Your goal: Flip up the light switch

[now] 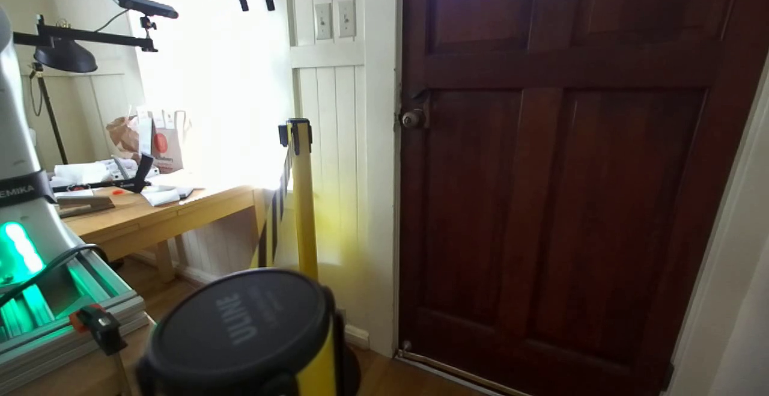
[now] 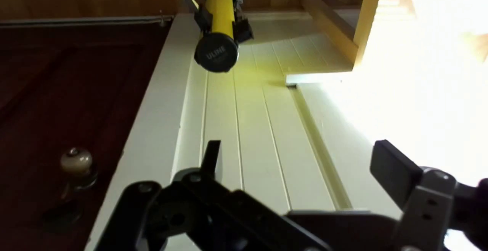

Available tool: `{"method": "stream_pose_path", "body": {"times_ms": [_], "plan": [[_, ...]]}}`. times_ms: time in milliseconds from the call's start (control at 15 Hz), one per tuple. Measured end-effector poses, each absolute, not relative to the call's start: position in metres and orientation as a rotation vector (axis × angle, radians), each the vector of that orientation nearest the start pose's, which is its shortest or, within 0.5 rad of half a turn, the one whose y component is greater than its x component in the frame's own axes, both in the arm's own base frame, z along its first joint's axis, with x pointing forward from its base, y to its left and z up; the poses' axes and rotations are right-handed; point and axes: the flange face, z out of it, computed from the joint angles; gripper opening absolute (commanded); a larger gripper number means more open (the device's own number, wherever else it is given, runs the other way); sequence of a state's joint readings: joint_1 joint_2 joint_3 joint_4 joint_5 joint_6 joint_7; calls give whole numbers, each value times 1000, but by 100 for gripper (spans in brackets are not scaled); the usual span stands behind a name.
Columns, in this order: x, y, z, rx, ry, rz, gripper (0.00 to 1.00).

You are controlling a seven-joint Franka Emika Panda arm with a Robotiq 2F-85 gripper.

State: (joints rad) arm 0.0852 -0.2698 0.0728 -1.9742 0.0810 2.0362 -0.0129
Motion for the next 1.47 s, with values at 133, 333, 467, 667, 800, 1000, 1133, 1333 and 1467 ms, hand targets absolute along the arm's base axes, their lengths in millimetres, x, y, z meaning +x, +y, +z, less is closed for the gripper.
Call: {"method": "stream_pose_path", "body": {"times_ms": [133, 333, 467, 667, 800, 1000, 1133, 1333, 1467], "plan": [[510, 91, 619, -3006, -238, -510, 100], [519, 92, 619, -3004, -247, -509, 100], [519, 92, 619, -3005, -247, -509, 100], [527, 93, 619, -2996, -248, -567, 100], [544, 97, 621, -2975, -252, -651, 100], [580, 107, 622, -2949, -275, -773, 100], [605, 110, 623, -2940, -288, -839, 100], [635, 111, 626, -2925, -303, -913, 100], [653, 108, 631, -2912, -307, -956, 98]]}}
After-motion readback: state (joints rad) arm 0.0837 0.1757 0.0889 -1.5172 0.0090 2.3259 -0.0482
